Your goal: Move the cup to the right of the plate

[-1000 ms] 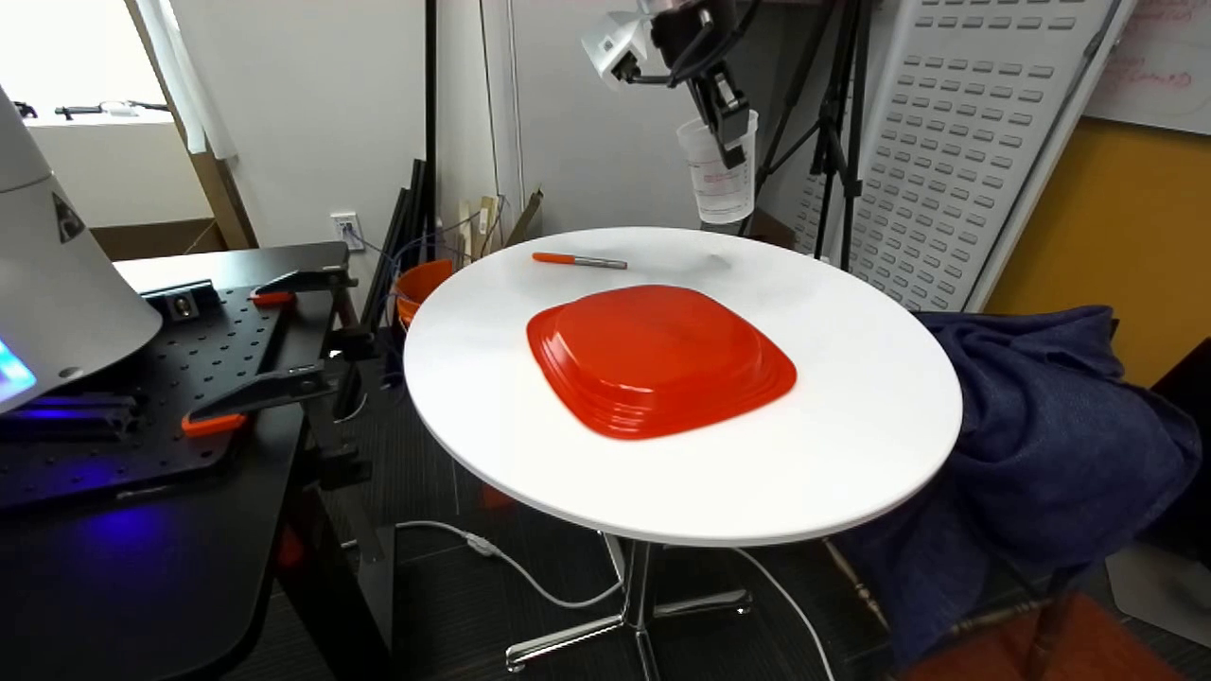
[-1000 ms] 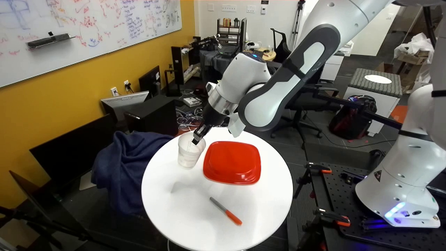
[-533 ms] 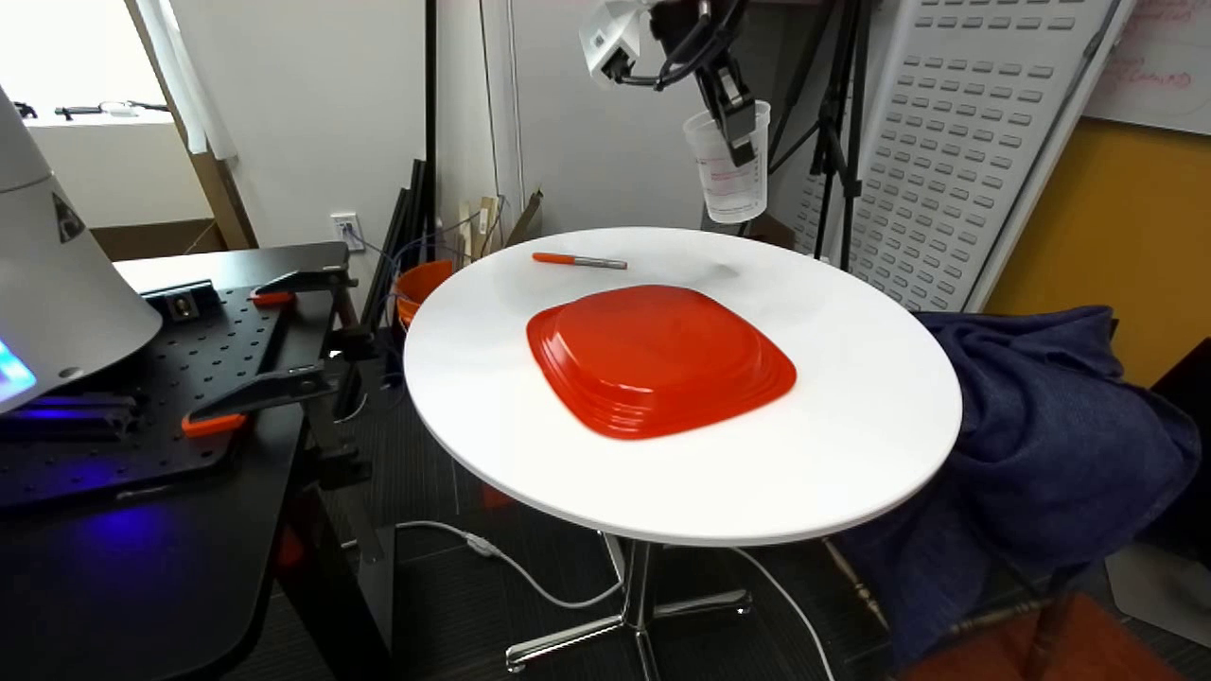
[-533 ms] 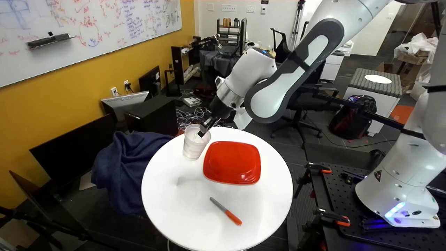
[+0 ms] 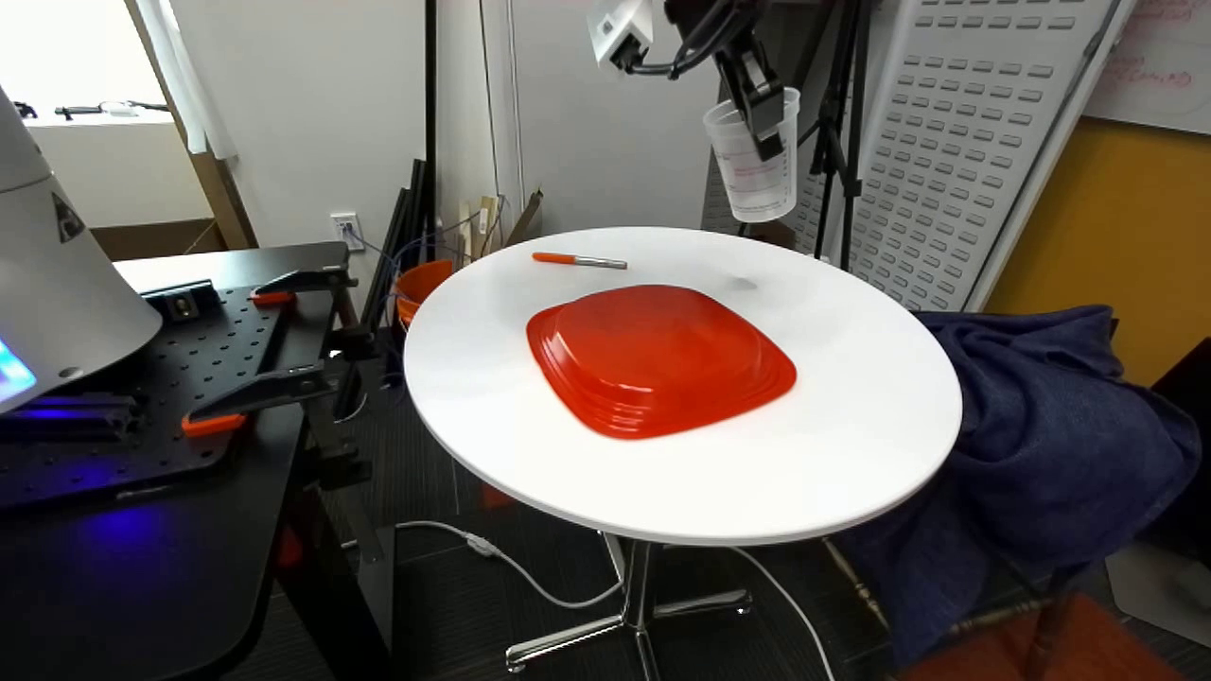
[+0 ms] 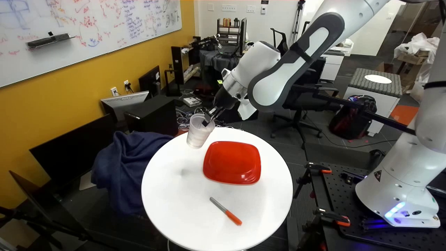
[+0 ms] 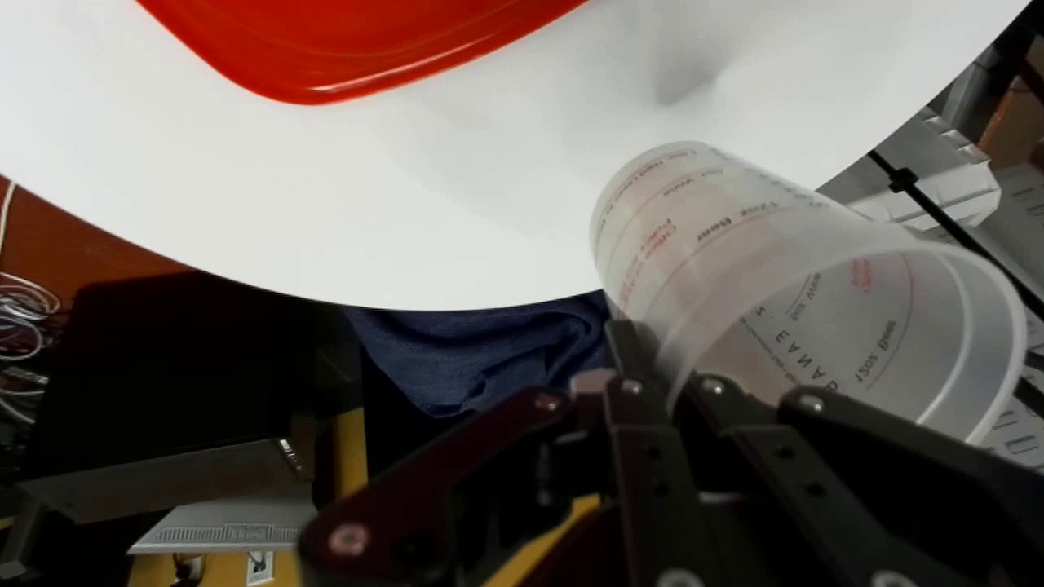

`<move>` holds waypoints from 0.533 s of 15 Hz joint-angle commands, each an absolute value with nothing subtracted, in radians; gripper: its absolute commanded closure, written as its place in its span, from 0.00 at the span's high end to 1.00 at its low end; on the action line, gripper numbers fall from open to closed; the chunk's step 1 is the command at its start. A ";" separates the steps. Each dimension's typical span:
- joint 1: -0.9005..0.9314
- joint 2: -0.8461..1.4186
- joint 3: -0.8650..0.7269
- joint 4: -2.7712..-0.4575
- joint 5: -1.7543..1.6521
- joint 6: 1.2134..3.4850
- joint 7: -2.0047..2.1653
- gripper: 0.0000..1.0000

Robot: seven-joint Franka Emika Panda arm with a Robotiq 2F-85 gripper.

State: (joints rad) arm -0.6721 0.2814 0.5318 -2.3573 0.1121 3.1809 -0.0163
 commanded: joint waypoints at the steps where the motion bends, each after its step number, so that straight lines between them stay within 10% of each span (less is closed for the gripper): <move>1: -0.805 0.262 0.623 -2.389 0.124 3.197 -0.064 0.01; 8: -0.997 0.280 0.717 -2.390 0.119 3.194 -0.094 0.01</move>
State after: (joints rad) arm -0.9149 0.2817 0.6614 -2.3783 0.1111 3.1809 -0.0619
